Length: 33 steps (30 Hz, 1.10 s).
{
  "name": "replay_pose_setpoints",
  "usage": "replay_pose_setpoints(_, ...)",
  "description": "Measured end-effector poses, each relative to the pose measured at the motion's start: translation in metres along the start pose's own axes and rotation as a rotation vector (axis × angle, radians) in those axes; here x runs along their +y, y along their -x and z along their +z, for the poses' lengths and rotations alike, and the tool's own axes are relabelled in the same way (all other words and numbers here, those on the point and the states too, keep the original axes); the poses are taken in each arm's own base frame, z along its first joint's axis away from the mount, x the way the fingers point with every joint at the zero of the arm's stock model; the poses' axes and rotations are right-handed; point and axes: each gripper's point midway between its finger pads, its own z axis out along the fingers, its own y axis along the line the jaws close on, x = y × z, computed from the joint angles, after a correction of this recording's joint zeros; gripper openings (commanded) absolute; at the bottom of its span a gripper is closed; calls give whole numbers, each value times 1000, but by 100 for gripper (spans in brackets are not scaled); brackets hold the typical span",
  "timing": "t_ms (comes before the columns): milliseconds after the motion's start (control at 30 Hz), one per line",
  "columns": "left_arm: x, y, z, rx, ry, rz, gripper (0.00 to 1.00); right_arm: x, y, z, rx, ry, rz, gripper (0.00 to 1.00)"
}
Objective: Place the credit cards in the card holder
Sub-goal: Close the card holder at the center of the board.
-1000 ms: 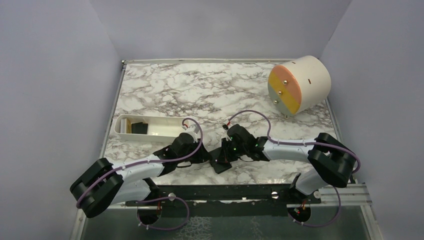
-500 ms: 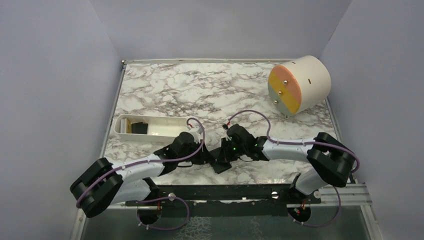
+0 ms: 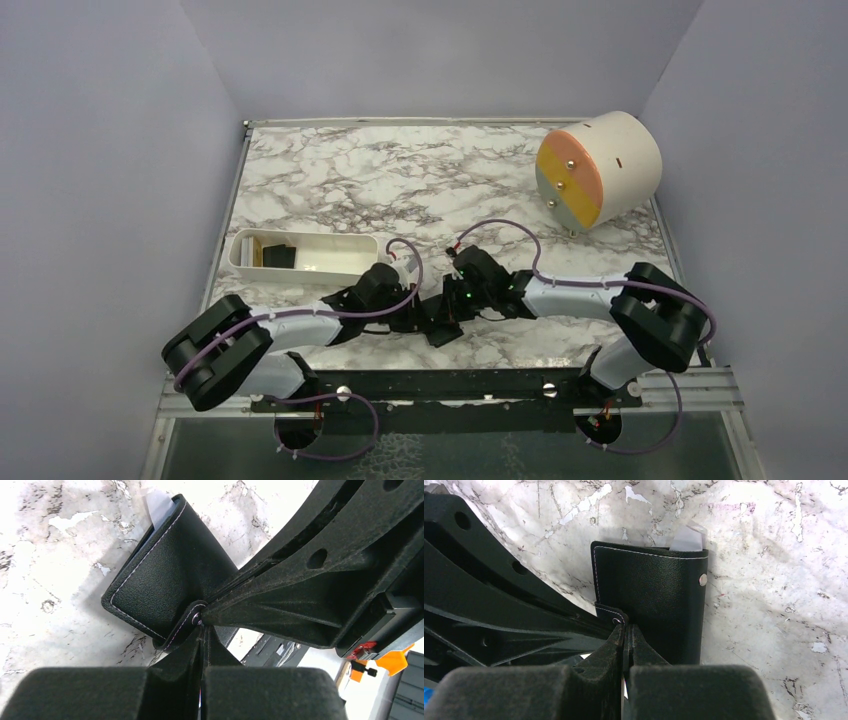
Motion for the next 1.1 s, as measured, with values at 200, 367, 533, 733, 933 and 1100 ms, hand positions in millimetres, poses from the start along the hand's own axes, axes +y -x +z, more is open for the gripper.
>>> replay_pose_setpoints(200,-1,-1,3,32,18,-25,0,-1,2,1,33,9,37,1)
replay_pose_setpoints(367,0,0,3,46,56,-39,0,-2,1,1,68,5,58,1)
replay_pose_setpoints(533,2,6,-3,8,96,-56,0,-2,1,3,97,-1,77,1)
replay_pose_setpoints(733,-7,30,-13,-99,102,-43,0,-4,0,5,120,3,92,1)
replay_pose_setpoints(933,-6,37,-19,-137,125,-39,13,-1,3,2,120,1,84,5)
replay_pose_setpoints(1100,-14,54,-37,-233,122,-15,33,-4,7,-6,116,-47,52,17)
